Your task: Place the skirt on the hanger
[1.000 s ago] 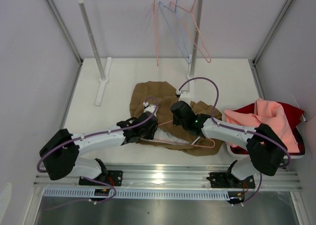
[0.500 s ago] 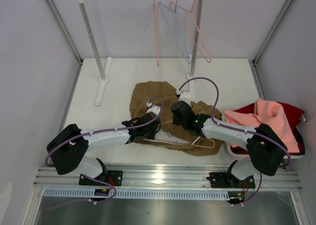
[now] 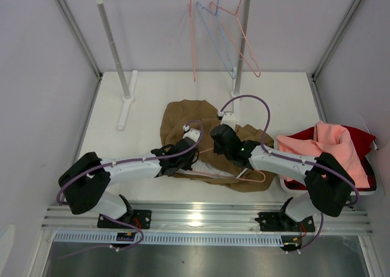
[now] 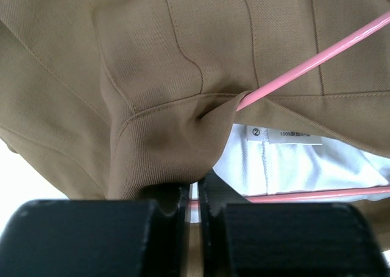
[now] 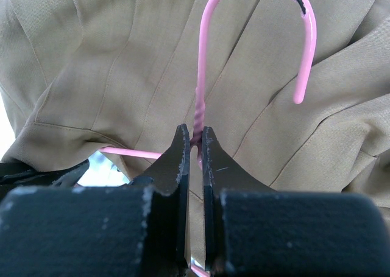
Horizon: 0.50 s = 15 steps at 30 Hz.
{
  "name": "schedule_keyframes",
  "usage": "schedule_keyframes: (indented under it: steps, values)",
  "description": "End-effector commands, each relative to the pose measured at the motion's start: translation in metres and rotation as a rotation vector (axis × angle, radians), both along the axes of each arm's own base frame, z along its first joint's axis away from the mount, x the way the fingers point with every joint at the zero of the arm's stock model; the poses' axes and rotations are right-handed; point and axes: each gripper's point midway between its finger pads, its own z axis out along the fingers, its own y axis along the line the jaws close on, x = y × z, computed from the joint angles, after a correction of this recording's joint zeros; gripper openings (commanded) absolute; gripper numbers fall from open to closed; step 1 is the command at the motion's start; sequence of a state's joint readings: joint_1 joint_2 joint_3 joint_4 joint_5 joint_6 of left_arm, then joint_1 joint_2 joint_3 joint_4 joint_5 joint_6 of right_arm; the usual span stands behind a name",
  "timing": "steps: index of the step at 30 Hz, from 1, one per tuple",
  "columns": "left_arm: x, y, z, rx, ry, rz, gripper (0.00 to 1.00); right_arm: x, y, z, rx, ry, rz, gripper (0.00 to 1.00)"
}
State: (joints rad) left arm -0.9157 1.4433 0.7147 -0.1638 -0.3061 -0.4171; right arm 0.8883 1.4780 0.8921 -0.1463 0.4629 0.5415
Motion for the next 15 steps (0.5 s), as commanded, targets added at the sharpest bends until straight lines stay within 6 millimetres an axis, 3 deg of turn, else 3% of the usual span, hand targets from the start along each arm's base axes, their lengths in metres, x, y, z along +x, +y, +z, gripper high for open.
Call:
schedule_keyframes:
  steps: [1,7,12,15]
  values:
    - [0.007,-0.01,0.01,-0.042,-0.036,-0.02,0.04,-0.001,-0.007,0.011,-0.021,-0.03,-0.001,0.0]
    - [0.007,-0.013,0.015,-0.06,-0.036,-0.032,0.0,-0.001,-0.008,0.012,-0.023,-0.034,-0.003,0.0]
    - [0.007,-0.014,0.031,-0.114,-0.039,-0.031,0.0,-0.002,-0.009,0.011,-0.026,-0.029,-0.003,0.0]
    - [0.012,-0.004,0.042,-0.167,-0.04,0.006,0.0,-0.003,-0.011,0.013,-0.027,-0.033,-0.005,0.0]
